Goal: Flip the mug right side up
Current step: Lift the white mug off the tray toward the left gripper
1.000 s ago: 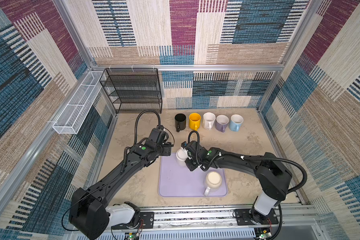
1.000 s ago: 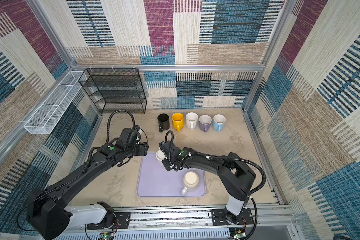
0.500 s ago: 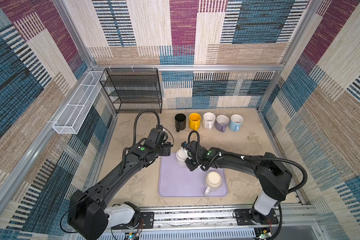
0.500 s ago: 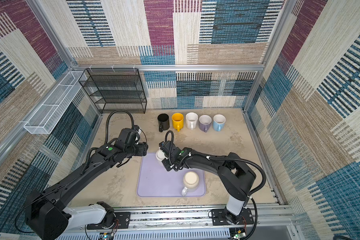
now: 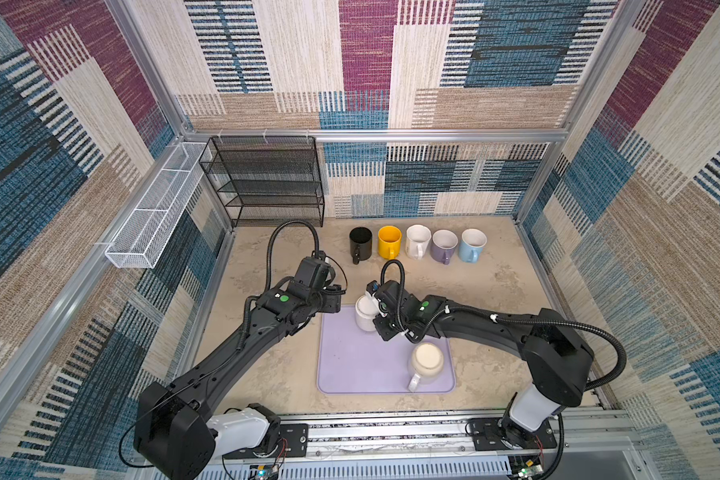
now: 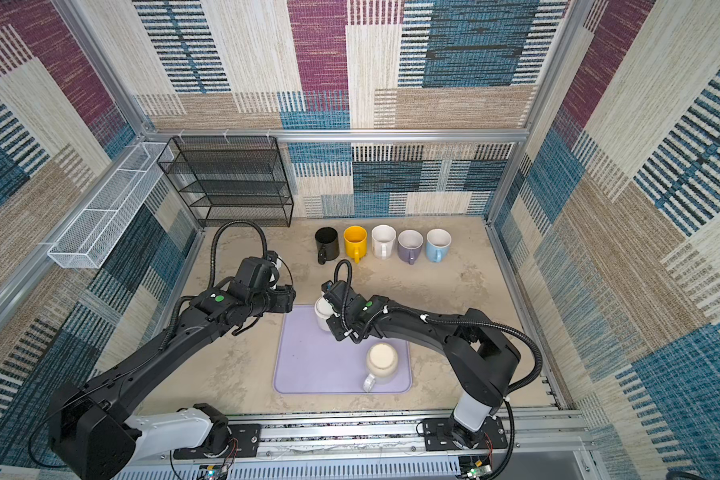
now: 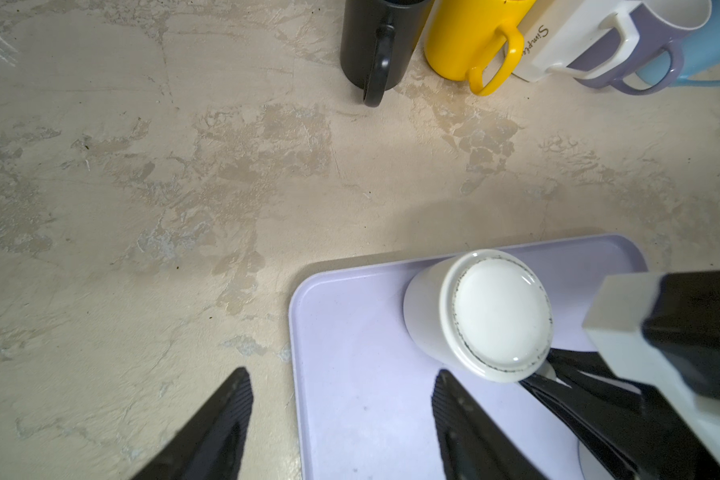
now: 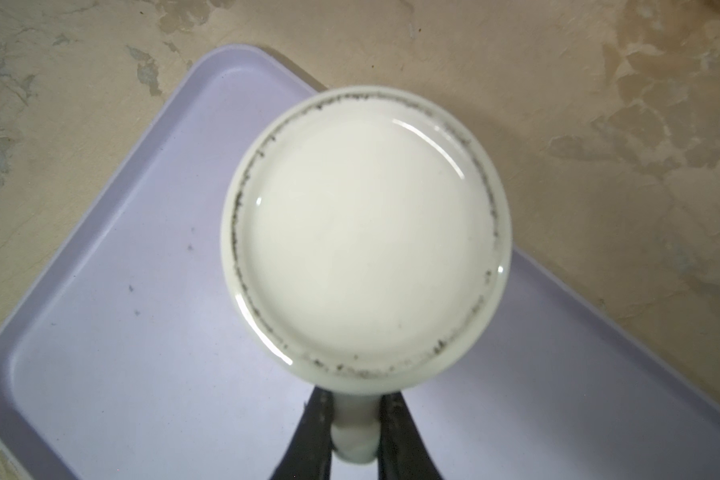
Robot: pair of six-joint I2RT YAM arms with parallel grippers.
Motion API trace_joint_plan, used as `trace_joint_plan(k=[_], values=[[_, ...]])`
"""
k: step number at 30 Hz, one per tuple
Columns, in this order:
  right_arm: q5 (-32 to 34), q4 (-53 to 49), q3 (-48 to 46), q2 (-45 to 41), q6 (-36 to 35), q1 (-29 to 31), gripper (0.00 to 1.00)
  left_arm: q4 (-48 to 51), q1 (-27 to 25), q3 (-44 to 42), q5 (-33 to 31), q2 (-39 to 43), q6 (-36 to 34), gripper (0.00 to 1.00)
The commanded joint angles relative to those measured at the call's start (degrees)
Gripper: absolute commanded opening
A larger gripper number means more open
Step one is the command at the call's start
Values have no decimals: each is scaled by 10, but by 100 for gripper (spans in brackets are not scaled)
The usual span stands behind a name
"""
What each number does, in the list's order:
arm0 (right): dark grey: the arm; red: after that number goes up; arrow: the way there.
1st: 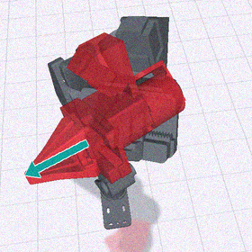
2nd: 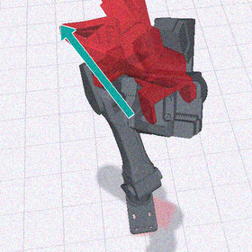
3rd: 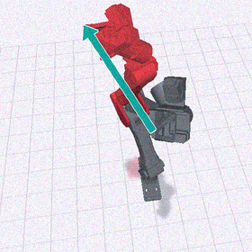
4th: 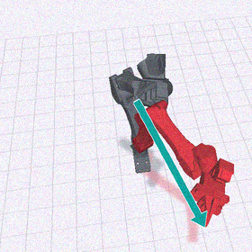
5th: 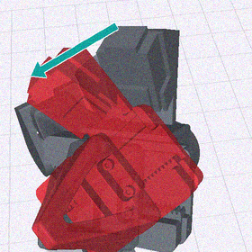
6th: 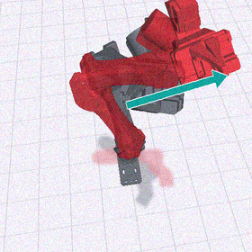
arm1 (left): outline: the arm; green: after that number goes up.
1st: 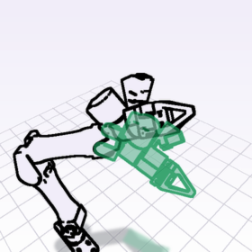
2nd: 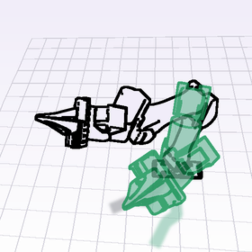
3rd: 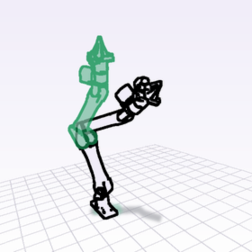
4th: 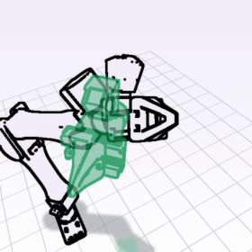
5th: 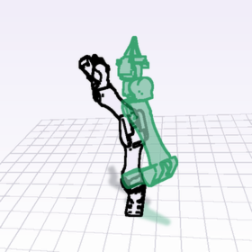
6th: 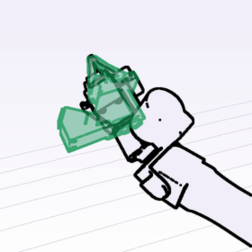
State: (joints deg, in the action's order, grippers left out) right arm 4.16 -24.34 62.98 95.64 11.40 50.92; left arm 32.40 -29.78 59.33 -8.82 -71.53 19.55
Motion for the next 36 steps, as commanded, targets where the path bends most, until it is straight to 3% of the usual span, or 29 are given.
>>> trace_joint_plan(k=[1,18,36], values=[[21,47,-7,-18,11,1,0,3,-1,-1,-2,4,-1,70],[1,134,-51,-124,15,-21,0,-14,-1,-11,37,21,-3,68],[-229,293,-102,-169,62,-138,0,-33,-1,-19,75,30,-6,66]])
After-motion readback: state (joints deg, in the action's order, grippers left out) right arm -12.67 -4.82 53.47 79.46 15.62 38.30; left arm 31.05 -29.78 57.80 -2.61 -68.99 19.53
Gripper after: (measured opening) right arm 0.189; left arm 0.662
